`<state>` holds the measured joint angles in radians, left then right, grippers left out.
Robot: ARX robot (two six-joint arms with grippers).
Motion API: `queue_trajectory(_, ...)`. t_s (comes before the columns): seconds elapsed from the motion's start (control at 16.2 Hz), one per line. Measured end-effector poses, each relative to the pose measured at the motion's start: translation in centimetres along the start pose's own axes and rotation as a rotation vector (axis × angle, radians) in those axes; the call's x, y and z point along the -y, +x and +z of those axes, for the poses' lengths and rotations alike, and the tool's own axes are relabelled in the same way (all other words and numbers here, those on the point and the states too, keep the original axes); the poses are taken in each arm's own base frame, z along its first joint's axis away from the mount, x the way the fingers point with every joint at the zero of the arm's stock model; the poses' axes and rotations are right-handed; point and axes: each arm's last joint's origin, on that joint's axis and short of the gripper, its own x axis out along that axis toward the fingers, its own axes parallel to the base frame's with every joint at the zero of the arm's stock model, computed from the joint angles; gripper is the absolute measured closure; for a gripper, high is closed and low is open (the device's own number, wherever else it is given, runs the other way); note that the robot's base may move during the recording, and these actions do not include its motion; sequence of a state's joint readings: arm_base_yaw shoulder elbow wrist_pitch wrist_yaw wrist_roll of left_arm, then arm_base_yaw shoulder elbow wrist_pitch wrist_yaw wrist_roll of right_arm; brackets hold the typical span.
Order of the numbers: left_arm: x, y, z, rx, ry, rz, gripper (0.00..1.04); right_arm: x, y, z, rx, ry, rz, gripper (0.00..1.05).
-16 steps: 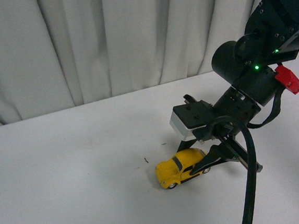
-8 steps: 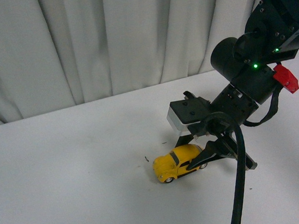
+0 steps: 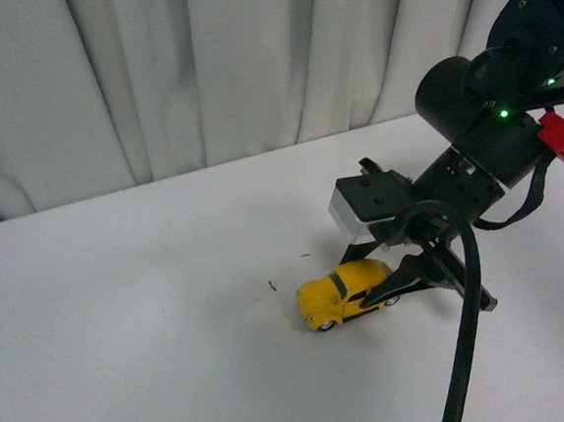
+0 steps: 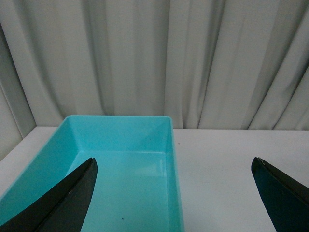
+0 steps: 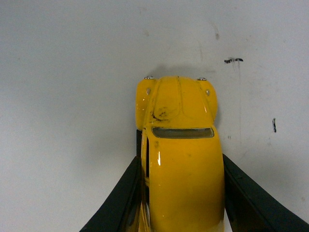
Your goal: Wind up and store yellow beetle toy
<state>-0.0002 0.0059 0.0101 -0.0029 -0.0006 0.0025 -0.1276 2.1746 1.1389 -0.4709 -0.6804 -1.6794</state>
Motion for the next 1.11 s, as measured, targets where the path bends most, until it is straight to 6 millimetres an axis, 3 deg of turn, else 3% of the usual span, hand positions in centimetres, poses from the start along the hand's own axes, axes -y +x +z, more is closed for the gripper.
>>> queue_trajectory(0.31,0.0,0.0,0.0,0.000,0.000,0.000,0.07,-1.7,-1.7,-2.5,0.000,0.051,-0.034,0.64)
queue_trajectory(0.62,0.0,0.0,0.0,0.000,0.000,0.000,0.07,-4.8,-3.9,-5.9,-0.001,0.180,-0.091,0.64)
queue_trajectory(0.93,0.0,0.0,0.0,0.000,0.000,0.000,0.07,-8.4,-6.0,-8.2,0.014,0.313,-0.123,0.64)
queue_trajectory(1.11,0.0,0.0,0.0,0.000,0.000,0.000,0.07,-9.3,-7.0,-8.9,0.001,0.356,-0.129,0.64)
